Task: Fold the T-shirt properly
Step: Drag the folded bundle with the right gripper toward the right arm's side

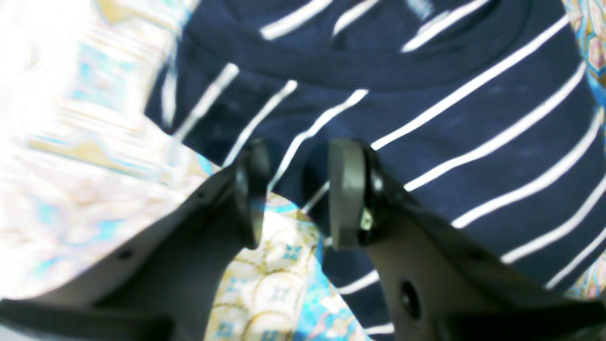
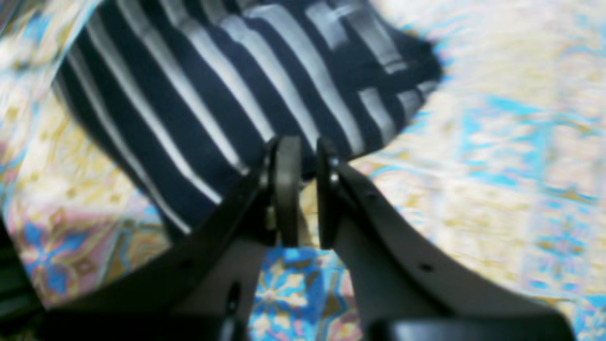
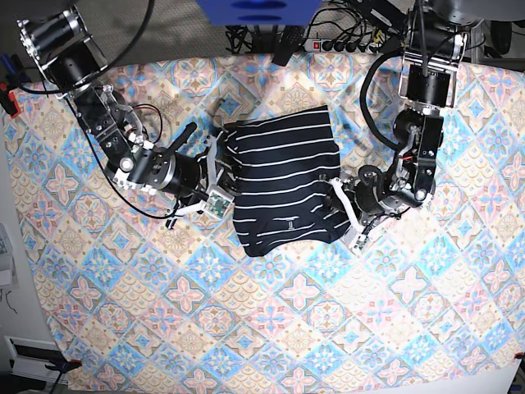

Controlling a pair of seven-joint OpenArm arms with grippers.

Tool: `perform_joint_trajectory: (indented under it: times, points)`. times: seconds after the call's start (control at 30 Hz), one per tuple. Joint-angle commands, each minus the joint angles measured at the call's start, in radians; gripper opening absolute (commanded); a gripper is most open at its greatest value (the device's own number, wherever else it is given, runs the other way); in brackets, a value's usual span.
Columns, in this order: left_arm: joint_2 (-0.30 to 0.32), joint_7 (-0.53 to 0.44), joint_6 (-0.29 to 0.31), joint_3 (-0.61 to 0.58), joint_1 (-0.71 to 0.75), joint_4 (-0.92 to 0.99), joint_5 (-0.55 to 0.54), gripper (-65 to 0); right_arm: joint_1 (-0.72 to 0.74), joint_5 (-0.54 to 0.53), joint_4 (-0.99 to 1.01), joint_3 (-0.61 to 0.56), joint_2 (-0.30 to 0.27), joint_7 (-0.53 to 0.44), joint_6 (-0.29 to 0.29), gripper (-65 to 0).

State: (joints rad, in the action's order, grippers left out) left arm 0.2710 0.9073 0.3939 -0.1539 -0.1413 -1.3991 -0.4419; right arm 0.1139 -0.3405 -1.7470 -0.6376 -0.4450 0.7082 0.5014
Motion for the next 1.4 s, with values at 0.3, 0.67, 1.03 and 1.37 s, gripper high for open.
perform_joint_trajectory:
  times: [0.3,0.67,1.03,1.37]
  points:
    - [0.024,0.051,0.003,0.488,0.236,-0.245,-0.011,-43.7,0.046,-0.018,0.123,-0.041,0.302,-0.037,0.006,-58.7]
    - [-0.075,0.057,0.003,0.738,0.383,-0.336,-0.011,-43.7,0.120,-0.013,0.520,-0.072,0.495,-0.123,0.004,-58.7]
    - [-0.103,0.057,0.003,0.736,0.380,-0.337,-0.024,-43.7,0.140,-0.013,0.898,-0.069,0.503,-0.338,0.004,-58.7]
    - [-0.103,0.057,0.003,0.736,0.380,-0.337,-0.064,-43.7,0.165,-0.013,0.954,0.045,0.328,-0.382,0.006,-58.7]
